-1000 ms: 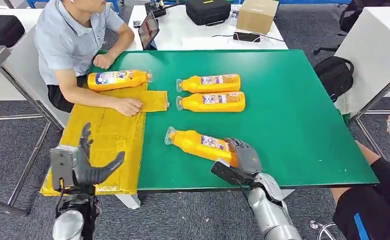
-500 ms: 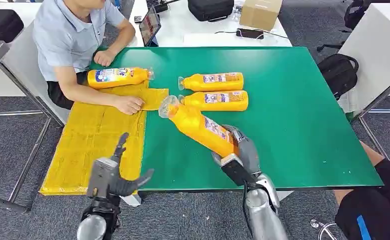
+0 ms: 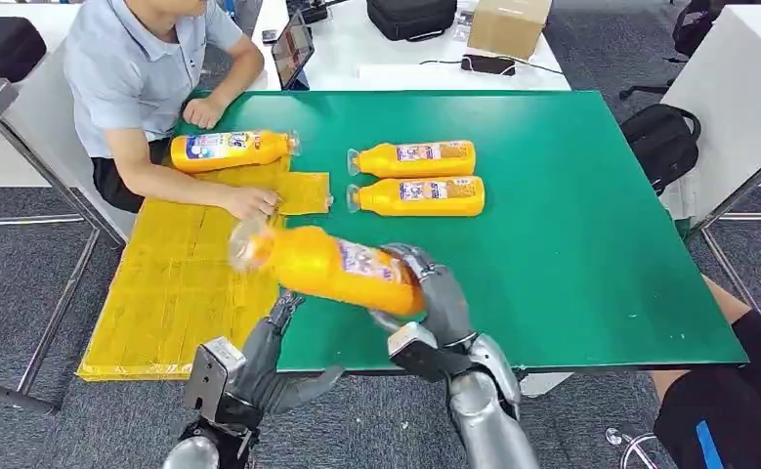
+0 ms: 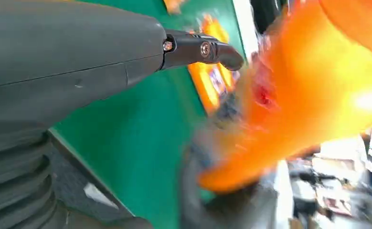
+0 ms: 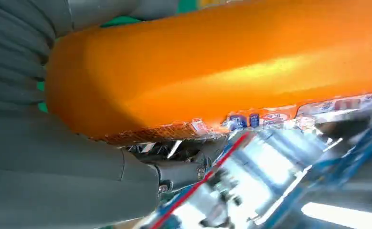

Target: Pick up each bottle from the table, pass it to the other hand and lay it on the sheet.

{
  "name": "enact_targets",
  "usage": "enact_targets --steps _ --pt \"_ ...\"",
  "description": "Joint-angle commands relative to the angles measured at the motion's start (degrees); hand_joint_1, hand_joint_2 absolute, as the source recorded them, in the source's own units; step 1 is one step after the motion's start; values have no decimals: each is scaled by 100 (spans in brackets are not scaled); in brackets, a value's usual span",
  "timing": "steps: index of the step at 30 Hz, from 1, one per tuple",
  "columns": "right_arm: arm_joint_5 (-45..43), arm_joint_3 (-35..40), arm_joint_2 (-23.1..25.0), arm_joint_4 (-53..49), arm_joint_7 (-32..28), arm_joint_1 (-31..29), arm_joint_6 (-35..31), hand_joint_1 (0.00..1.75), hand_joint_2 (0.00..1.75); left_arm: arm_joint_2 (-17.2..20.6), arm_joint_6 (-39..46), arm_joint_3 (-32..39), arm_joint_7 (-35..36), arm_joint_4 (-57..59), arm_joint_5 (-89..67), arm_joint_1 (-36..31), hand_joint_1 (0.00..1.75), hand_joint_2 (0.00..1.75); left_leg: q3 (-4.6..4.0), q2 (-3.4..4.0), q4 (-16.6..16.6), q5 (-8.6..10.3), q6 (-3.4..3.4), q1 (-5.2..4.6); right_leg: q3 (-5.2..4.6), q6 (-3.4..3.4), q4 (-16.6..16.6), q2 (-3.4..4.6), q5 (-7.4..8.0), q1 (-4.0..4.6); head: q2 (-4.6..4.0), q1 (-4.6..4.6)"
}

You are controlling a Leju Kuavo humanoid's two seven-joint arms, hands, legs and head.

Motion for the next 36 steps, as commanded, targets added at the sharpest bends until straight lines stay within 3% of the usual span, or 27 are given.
enact_targets --steps 1,4,12,19,20,21,24,26,27,28,29,30,31,32,33,34,35,36 --pt "84 897 -27 898 -137 -217 -176 175 175 161 -118 -192 128 224 484 -221 0 175 27 10 -11 -6 12 -2 24 -15 -12 -1 -2 3 0 0" --pt "61 1127 28 965 -236 -158 -148 175 175 26 -127 -47 264 342 1008 -272 0 175 30 3 -11 -5 14 -1 30 -17 -15 -8 -3 4 0 2" --pt "191 1947 94 1677 -376 -237 -304 175 175 95 -134 -164 170 184 1302 -405 0 175 11 4 -7 -1 6 0 8 -11 -8 -3 0 3 0 2" --pt "54 2089 186 2046 -302 13 -276 175 175 -90 77 160 215 37 2007 -369 3 175 17 -7 -9 -3 9 4 20 -15 -10 -18 -7 6 0 4" --pt "46 2107 186 2110 -300 18 -321 175 175 -100 78 189 224 95 2099 -362 150 175 28 -13 -14 -4 12 2 32 -20 -15 -26 -10 6 0 2" --pt "36 2103 186 2199 -276 27 -284 175 175 -133 12 269 245 188 2378 -349 175 175 19 -9 -11 -3 8 1 22 -15 -12 -18 -7 4 0 7" --pt "30 2060 186 2344 -233 17 -264 175 175 -118 -115 362 290 243 2714 -298 175 175 28 -4 -16 -5 10 0 29 -19 -16 -17 -8 4 0 4" --pt "28 2052 184 2381 -213 18 -245 148 175 -105 -120 386 290 245 2737 -280 175 175 13 -9 -11 -1 5 1 12 -13 -11 -21 -7 4 0 2" --pt "-16 2032 186 2450 -170 13 -190 119 175 -127 -113 456 349 293 2800 -261 175 175 24 -15 -15 -3 8 2 25 -19 -16 -29 -10 6 0 7" --pt "-25 2024 186 2471 -160 22 -174 110 175 -142 -88 493 423 367 2812 -258 175 175 16 -15 -12 -2 7 2 17 -16 -12 -26 -9 5 0 2" --pt "-28 2024 186 2474 -157 37 -185 110 175 -138 -103 491 407 412 2805 -259 175 175 12 -9 -11 -2 7 2 10 -13 -12 -19 -7 4 0 4" --pt "2 2063 156 2492 -163 41 -218 129 175 -142 -92 522 418 498 2807 -271 175 175 24 -10 -16 -4 9 1 23 -17 -17 -23 -9 4 0 2" --pt "-38 2025 178 2536 -157 47 -204 110 175 -142 -50 537 456 600 2825 -253 175 175 20 -12 -14 -3 9 1 20 -15 -15 -25 -9 5 0 4" --pt "-39 2028 181 2536 -157 55 -201 110 175 -138 -61 533 451 622 2822 -236 175 175 15 -15 -13 -1 7 1 15 -13 -15 -26 -8 4 0 4" --pt "-57 2017 186 2524 -145 69 -198 33 175 -142 -20 566 455 665 2817 -233 175 175 15 -15 -12 -2 7 0 14 -12 -13 -25 -8 3 0 4" --pt "-148 1997 186 2463 -115 106 -222 0 175 -142 91 593 460 705 2807 -208 175 175 15 -13 -13 -2 8 1 14 -14 -14 -24 -8 3 0 2" --pt "-152 2005 186 2453 -113 102 -208 0 175 -142 147 622 476 716 2779 -197 175 175 19 -12 -14 -3 9 0 18 -15 -16 -23 -9 3 0 4" --pt "-156 1983 186 2381 -100 111 -284 0 0 -142 280 706 499 732 2770 -190 175 175 14 -11 -13 -2 7 1 12 -13 -14 -21 -8 3 0 4"
